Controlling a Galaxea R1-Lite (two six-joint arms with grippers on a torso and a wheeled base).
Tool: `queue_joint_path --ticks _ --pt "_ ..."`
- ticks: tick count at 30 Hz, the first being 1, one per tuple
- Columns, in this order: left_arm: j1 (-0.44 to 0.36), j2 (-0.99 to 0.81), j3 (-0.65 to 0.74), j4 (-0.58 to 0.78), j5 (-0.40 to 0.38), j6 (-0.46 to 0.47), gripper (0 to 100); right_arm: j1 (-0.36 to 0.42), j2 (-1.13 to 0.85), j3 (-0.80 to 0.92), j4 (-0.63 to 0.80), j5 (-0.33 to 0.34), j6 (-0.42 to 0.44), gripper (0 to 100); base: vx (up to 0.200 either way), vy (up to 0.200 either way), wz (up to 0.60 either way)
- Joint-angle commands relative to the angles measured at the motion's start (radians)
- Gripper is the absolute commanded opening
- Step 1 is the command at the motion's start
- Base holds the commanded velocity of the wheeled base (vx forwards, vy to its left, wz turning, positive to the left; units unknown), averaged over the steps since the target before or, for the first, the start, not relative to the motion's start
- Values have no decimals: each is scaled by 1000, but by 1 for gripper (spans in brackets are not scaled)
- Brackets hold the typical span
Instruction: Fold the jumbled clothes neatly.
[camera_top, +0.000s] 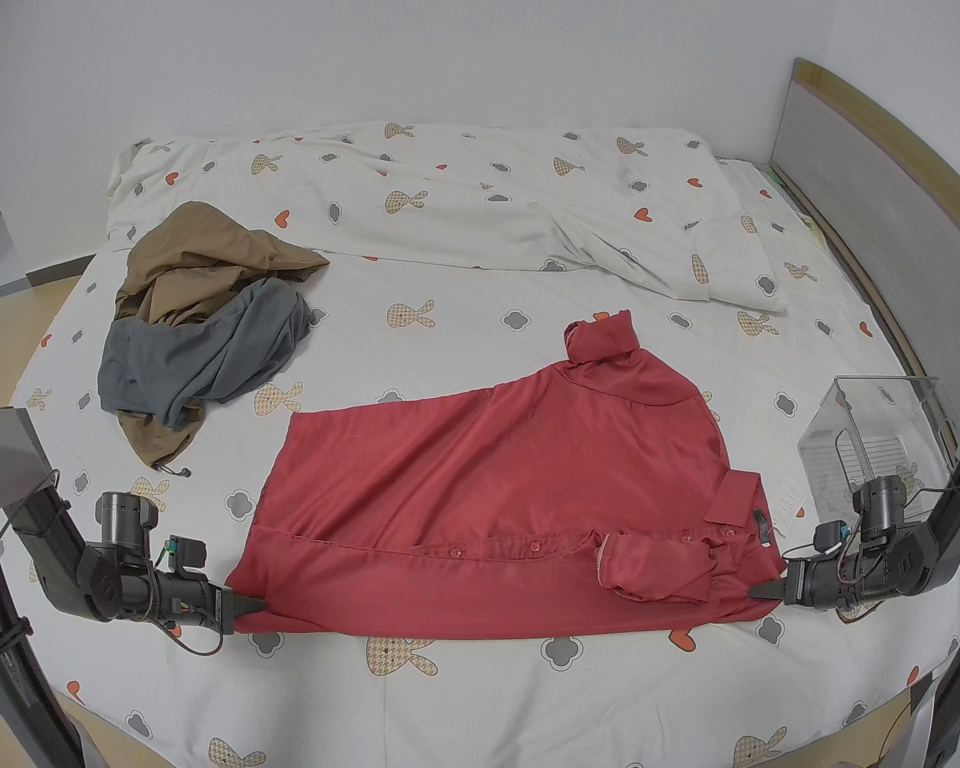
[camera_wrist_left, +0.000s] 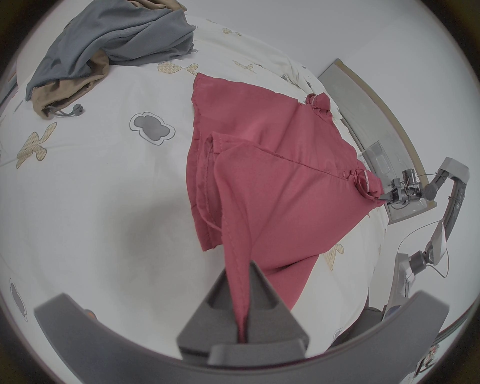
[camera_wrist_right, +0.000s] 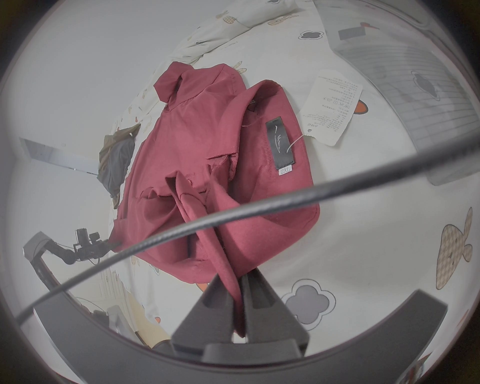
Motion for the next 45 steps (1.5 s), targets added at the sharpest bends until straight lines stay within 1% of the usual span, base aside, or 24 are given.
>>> queue_joint_path --ticks 1,12,14,15,18,23,28,36,37,38,45 --pt "18 -13 37 -1 2 17 0 -27 -16 38 2 -2 -34 0 0 0 0" --pt "25 -40 134 1 3 51 0 -38 -48 130 1 1 -82 0 0 0 0" --pt "26 -40 135 1 3 51 0 -38 -51 133 1 1 -82 0 0 0 0" --pt "34 -40 155 1 3 52 0 -39 -74 159 1 15 -90 0 0 0 0" --pt "48 -40 178 1 5 57 0 -39 -93 189 -1 26 -90 0 0 0 0" --pt "58 -40 197 -1 5 67 0 -39 -108 216 -2 26 -91 0 0 0 0" --pt "58 -40 218 -6 80 70 0 -39 -103 231 -1 24 -108 0 0 0 0" --pt "58 -40 218 -7 83 83 0 -38 -93 230 -2 17 -119 0 0 0 0" --pt "57 -39 218 -7 83 86 100 -38 -93 230 -2 17 -119 0 0 0 0" --pt "57 -39 218 -7 83 86 100 -36 -93 228 -2 17 -117 100 0 0 0" --pt "61 -57 217 -10 82 80 100 -42 -100 225 -6 17 -117 100 0 0 0"
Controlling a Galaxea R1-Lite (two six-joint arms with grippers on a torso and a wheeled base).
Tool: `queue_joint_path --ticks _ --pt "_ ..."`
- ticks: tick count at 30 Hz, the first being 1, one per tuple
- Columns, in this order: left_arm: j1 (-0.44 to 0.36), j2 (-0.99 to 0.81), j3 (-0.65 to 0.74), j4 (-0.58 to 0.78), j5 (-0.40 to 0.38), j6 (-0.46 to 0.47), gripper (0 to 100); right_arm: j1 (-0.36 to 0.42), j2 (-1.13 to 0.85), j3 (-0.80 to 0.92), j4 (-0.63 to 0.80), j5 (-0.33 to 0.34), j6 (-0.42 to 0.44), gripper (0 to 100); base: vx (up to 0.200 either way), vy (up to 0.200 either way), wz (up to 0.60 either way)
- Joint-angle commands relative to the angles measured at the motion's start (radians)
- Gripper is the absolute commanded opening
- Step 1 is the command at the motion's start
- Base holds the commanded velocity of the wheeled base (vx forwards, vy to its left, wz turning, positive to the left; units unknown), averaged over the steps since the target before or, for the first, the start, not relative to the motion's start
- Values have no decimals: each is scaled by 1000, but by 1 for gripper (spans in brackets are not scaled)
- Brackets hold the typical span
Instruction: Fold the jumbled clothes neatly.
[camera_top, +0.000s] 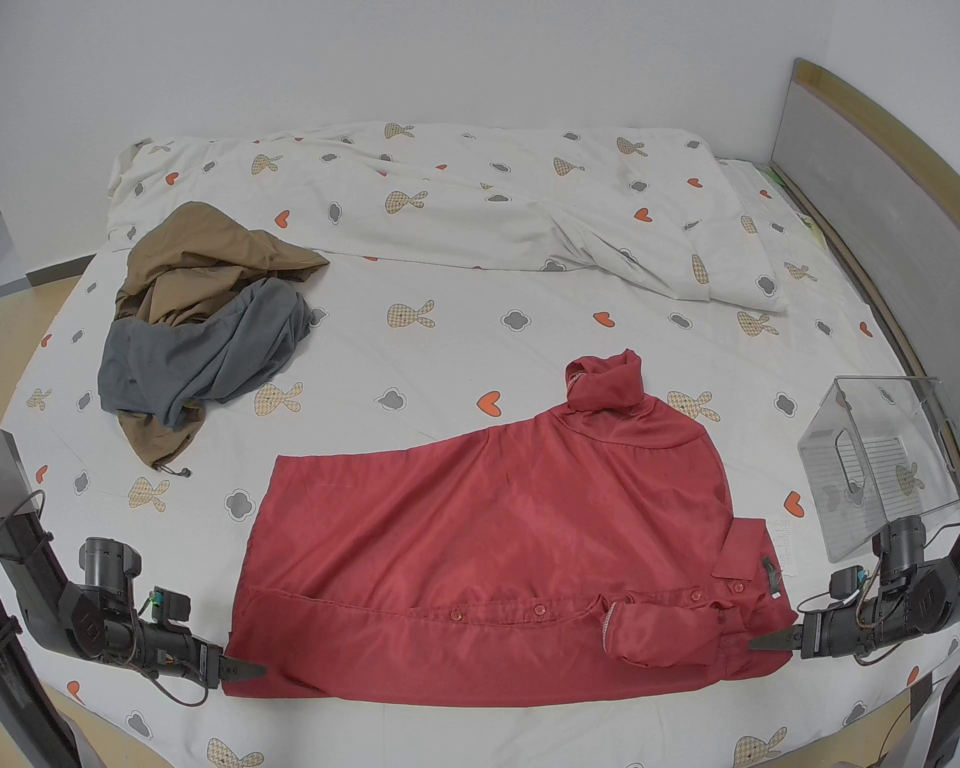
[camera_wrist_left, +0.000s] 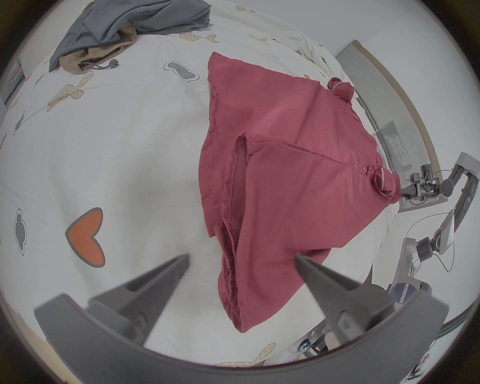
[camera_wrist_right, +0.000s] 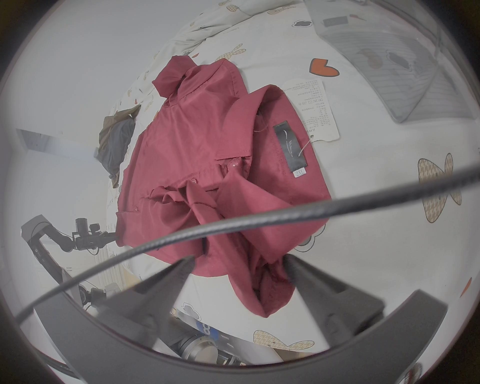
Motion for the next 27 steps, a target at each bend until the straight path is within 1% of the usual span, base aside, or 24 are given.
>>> queue_joint_path --ticks 1,5,7,8,10,11,12,13,15,17,18,19,20,21,22,23,24,25,26,27 --pt "6 -23 -4 0 -3 -6 100 -13 -11 -4 -1 1 1 100 0 0 0" --pt "7 -71 -6 3 -3 -7 100 -45 -84 -6 -1 -7 3 100 0 0 0" --pt "7 -100 -10 3 -3 -14 100 -85 -124 -9 -1 -22 1 100 0 0 0" --pt "9 -106 -12 4 -3 -15 100 -91 -132 -11 -1 -24 1 100 0 0 0" --pt "11 -161 -30 12 -1 -46 100 -139 -186 -31 0 -28 6 100 0 0 0" --pt "11 -161 -30 12 -1 -46 100 -139 -186 -31 0 -28 6 100 0 0 0" --pt "9 -198 -46 17 -1 -78 100 -162 -229 -47 5 -22 7 100 0 0 0" --pt "9 -198 -46 17 -1 -78 100 -162 -229 -47 5 -22 7 100 0 0 0" --pt "-9 -273 -105 77 1 -153 100 -151 -290 -83 19 -18 21 100 0 0 0" --pt "-32 -310 -168 152 1 -215 100 -119 -304 -123 26 -22 52 100 0 0 0" --pt "-48 -332 -222 210 2 -262 100 -79 -310 -150 28 -27 87 100 0 0 0" --pt "-55 -341 -253 245 2 -290 100 -54 -311 -170 29 -28 110 100 0 0 0" --pt "-74 -355 -334 336 11 -353 100 -7 -310 -222 31 -37 174 100 0 0 0" --pt "-83 -358 -372 377 17 -379 100 10 -305 -247 32 -45 204 100 0 0 0" --pt "-101 -361 -460 465 34 -446 100 50 -296 -301 36 -65 257 100 0 0 0" --pt "-115 -359 -524 526 48 -494 100 87 -288 -340 36 -85 290 100 0 0 0" --pt "-115 -359 -524 526 48 -494 100 87 -288 -340 36 -85 290 100 0 0 0" --pt "-135 -353 -598 592 60 -544 100 134 -268 -383 36 -113 309 100 0 0 0" --pt "-152 -350 -664 641 68 -583 100 182 -235 -428 40 -145 311 100 0 0 0" --pt "-160 -350 -687 649 68 -590 100 207 -219 -452 46 -160 311 100 0 0 0"
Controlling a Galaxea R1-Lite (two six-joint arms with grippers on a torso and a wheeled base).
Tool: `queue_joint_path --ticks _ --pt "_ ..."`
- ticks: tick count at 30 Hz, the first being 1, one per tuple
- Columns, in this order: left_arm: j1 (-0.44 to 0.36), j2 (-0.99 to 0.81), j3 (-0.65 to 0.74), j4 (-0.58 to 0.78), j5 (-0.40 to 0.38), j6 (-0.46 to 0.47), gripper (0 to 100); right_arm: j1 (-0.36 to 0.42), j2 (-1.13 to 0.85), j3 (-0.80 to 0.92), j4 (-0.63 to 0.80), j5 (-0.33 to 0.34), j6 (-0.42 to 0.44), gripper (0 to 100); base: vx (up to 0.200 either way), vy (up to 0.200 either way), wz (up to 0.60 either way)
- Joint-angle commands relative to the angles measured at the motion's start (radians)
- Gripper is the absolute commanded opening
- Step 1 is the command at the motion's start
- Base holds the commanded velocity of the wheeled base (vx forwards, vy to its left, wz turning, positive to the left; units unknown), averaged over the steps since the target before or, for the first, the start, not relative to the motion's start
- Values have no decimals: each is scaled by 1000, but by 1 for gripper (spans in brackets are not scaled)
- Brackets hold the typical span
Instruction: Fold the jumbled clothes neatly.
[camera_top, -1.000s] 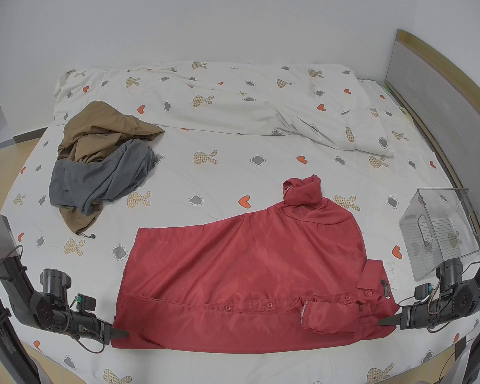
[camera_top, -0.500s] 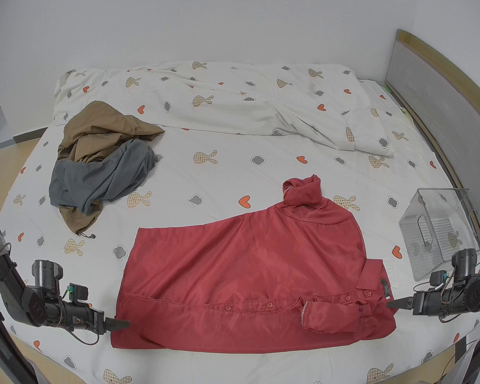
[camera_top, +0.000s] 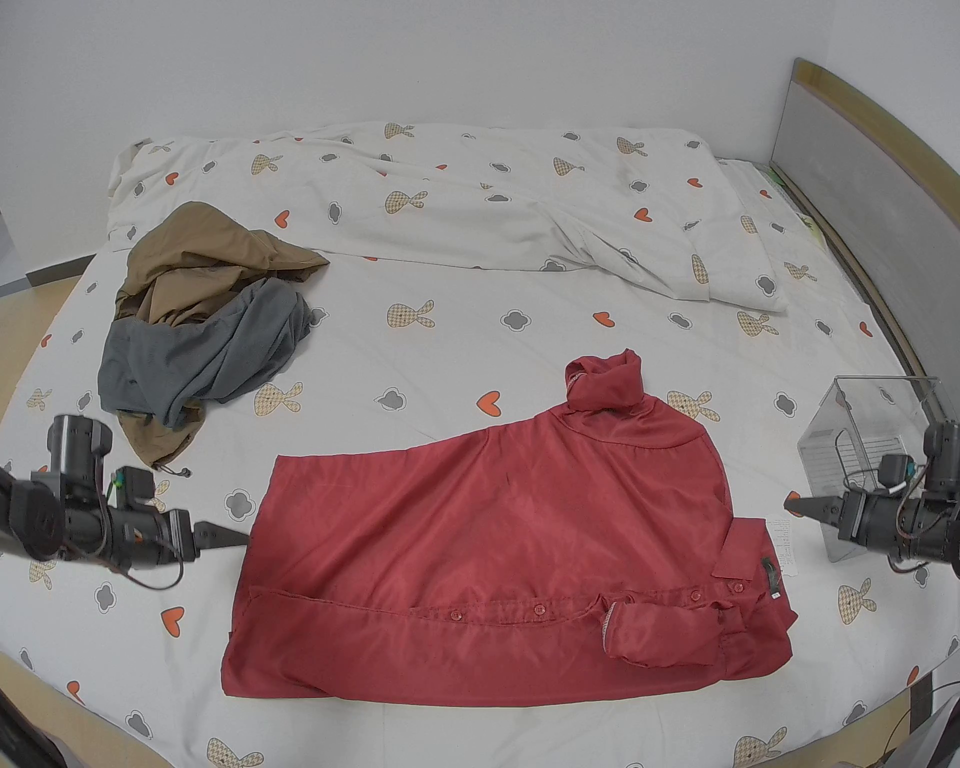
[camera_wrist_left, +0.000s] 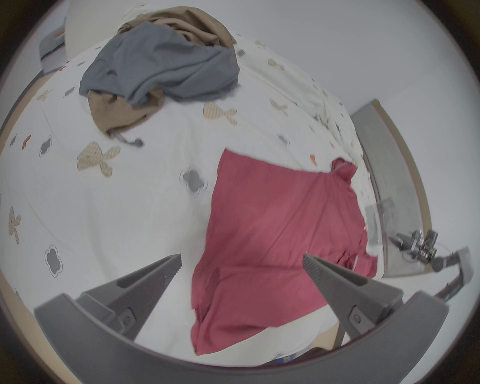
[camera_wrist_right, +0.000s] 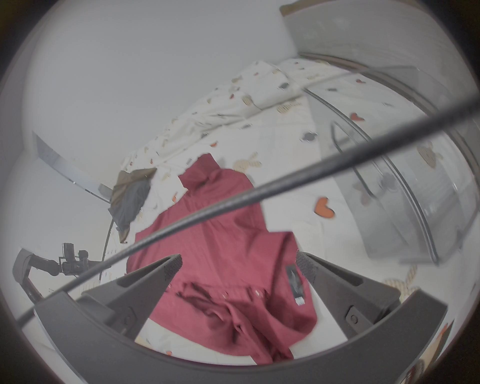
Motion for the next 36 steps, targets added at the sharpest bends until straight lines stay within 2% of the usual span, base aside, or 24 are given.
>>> queue_joint_path --ticks 1,2,7,8,10,11,12,14,18,22,23,25,28,29,30,31,32,36 --pt "-102 -57 -321 227 41 -197 100 250 70 -262 26 -115 119 100 0 0 0" --pt "-104 -59 -323 227 41 -197 100 254 72 -267 27 -118 121 100 0 0 0" --pt "-146 -120 -372 221 46 -221 100 353 87 -435 136 -275 131 100 0 0 0" --pt "-148 -122 -374 221 46 -223 100 354 87 -438 138 -279 131 100 0 0 0" --pt "-159 -131 -364 164 49 -235 100 396 84 -483 162 -367 130 100 0 0 0" --pt "-159 -131 -363 159 47 -233 100 397 84 -484 162 -370 130 100 0 0 0" --pt "-160 -120 -346 98 52 -232 100 414 87 -507 162 -423 130 100 0 0 0" --pt "-159 -88 -331 33 58 -227 100 420 96 -518 161 -451 130 100 0 0 0" --pt "-160 -11 -312 -74 53 -229 100 414 147 -514 155 -445 101 100 0 0 0" --pt "-171 -4 -311 -74 32 -236 100 419 181 -527 108 -439 96 100 0 0 0" --pt "-179 1 -309 -74 9 -238 100 426 193 -561 119 -397 98 100 0 0 0" --pt "-179 1 -309 -74 1 -238 100 423 196 -586 142 -363 101 100 0 0 0" --pt "-179 12 -309 -72 -6 -238 100 416 267 -701 300 -296 107 100 0 0 0" --pt "-179 12 -309 -72 -6 -238 100 416 267 -701 300 -296 107 100 0 0 0" --pt "-179 32 -311 -72 -6 -238 100 405 317 -782 362 -290 148 100 0 0 0" --pt "-179 35 -311 -72 -6 -238 100 403 325 -794 368 -290 156 100 0 0 0" --pt "-180 53 -311 -74 -6 -238 100 399 375 -863 392 -294 199 100 0 0 0" --pt "-179 72 -309 -80 -5 -230 100 402 432 -889 397 -298 214 100 0 0 0"
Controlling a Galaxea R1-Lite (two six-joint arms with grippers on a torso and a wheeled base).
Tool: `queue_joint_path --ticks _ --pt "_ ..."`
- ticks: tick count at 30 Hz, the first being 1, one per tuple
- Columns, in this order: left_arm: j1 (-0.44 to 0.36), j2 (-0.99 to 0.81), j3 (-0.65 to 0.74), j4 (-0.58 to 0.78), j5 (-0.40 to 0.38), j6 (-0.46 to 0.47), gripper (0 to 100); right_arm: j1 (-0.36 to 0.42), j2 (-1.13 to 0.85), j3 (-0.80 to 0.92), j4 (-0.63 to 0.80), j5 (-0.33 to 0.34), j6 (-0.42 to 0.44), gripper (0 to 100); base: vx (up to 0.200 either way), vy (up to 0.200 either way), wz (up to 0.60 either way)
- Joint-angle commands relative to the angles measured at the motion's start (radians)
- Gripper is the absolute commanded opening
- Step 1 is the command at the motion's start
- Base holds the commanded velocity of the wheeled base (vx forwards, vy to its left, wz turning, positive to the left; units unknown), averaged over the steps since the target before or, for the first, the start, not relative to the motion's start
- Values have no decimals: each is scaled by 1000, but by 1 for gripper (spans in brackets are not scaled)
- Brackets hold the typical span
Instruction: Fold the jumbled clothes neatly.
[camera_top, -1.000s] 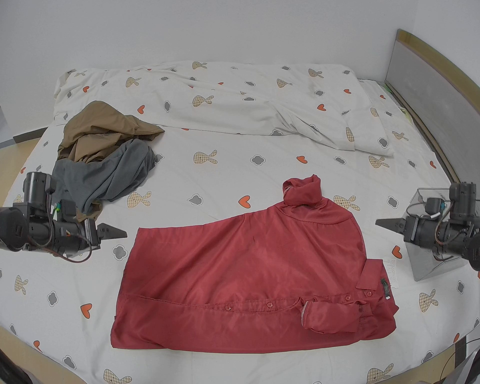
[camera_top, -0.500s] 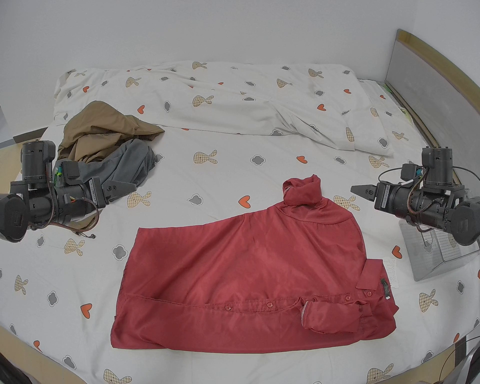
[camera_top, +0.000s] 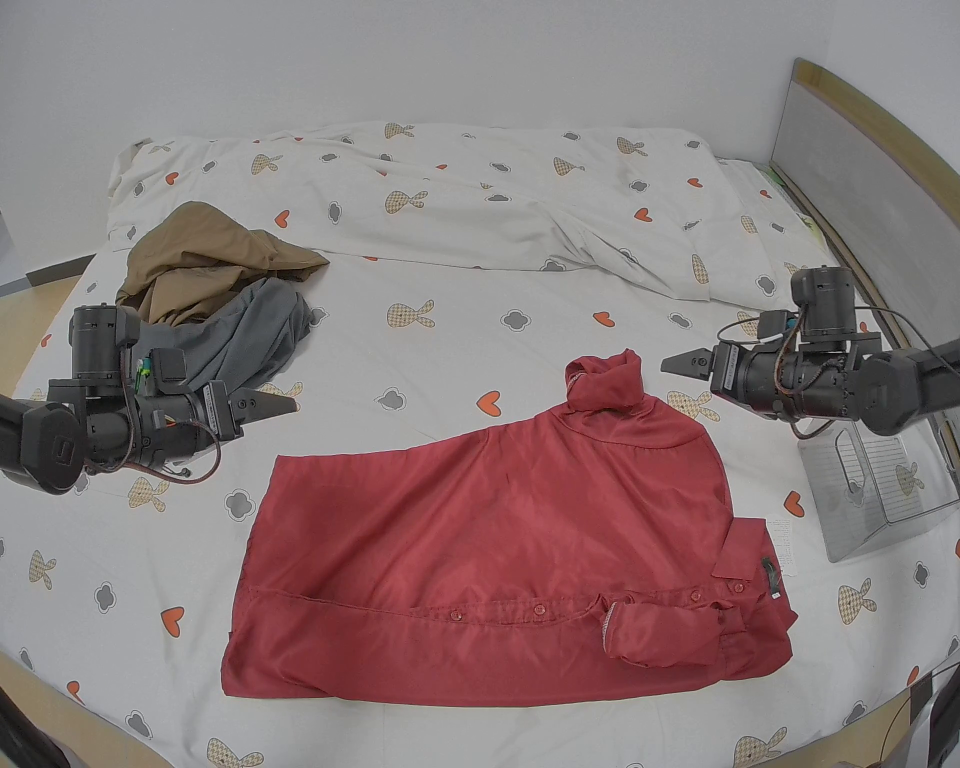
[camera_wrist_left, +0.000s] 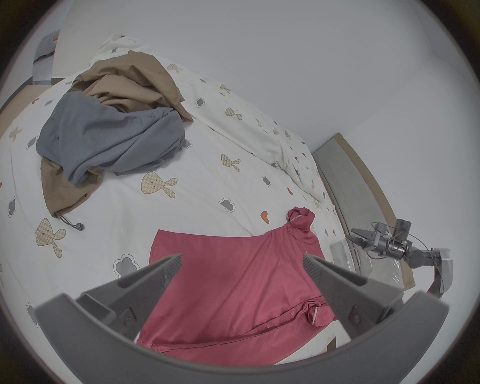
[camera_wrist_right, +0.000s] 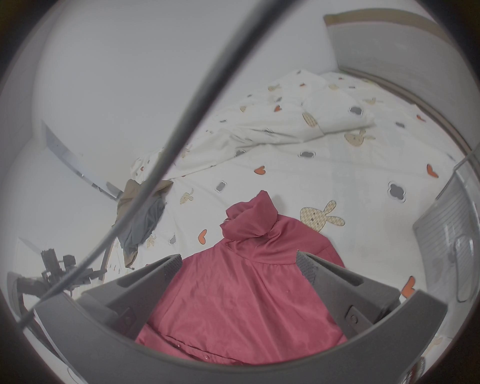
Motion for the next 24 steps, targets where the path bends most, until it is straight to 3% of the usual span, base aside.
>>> queue_joint_path --ticks 1,10,19,24 --pt "1 58 0 -7 -3 6 100 -5 151 -101 48 12 43 100 0 0 0" --pt "4 81 29 -12 -3 123 100 1 151 -91 39 11 42 100 0 0 0" --pt "1 84 52 -18 -5 123 100 3 88 -56 41 17 37 100 0 0 0" --pt "-4 93 94 -119 -3 118 100 -4 72 -45 41 12 37 100 0 0 0"
